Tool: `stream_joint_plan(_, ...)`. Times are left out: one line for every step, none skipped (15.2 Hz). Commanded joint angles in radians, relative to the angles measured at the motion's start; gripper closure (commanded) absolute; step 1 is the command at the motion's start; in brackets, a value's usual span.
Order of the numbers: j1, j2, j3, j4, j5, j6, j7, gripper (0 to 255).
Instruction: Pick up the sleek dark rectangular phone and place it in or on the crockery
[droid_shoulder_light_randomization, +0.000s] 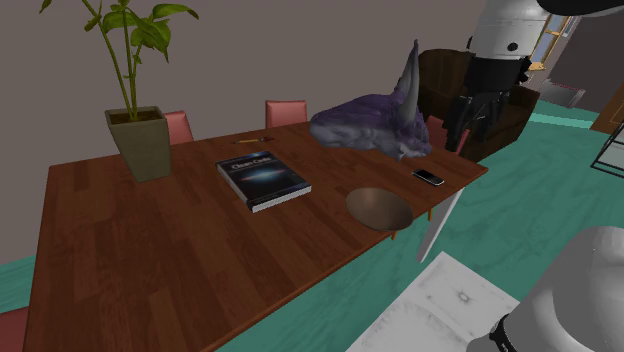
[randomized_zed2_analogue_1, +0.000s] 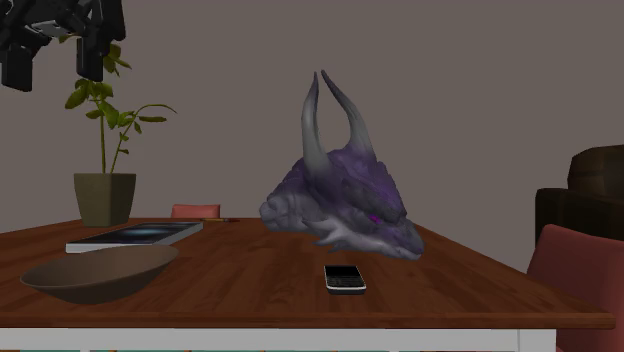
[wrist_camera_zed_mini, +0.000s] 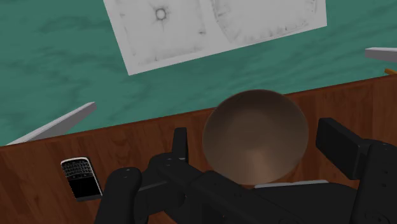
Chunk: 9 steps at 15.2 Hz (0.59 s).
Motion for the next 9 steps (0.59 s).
stream_joint_plan(0.0,0.0,0.0,0.0,0.0,0.0,0.0,0)
stream_joint_plan(-0.003,0.004,-0.023,-0.015,-0.015,0.021,-0.027,0)
stream_joint_plan(-0.007,0.01,-0.046,-0.028,-0.03,0.043,-0.054,0)
stream_joint_plan(-0.01,0.017,-0.07,-0.04,-0.044,0.065,-0.081,0)
stream_joint_plan(-0.013,0.026,-0.094,-0.05,-0.059,0.088,-0.108,0)
stream_joint_plan(-0.017,0.037,-0.117,-0.059,-0.072,0.111,-0.134,0)
stream_joint_plan(-0.02,0.05,-0.141,-0.067,-0.086,0.135,-0.161,0)
stream_joint_plan(-0.023,0.064,-0.165,-0.073,-0.098,0.158,-0.187,0)
stream_joint_plan(-0.026,0.08,-0.188,-0.078,-0.11,0.182,-0.213,0)
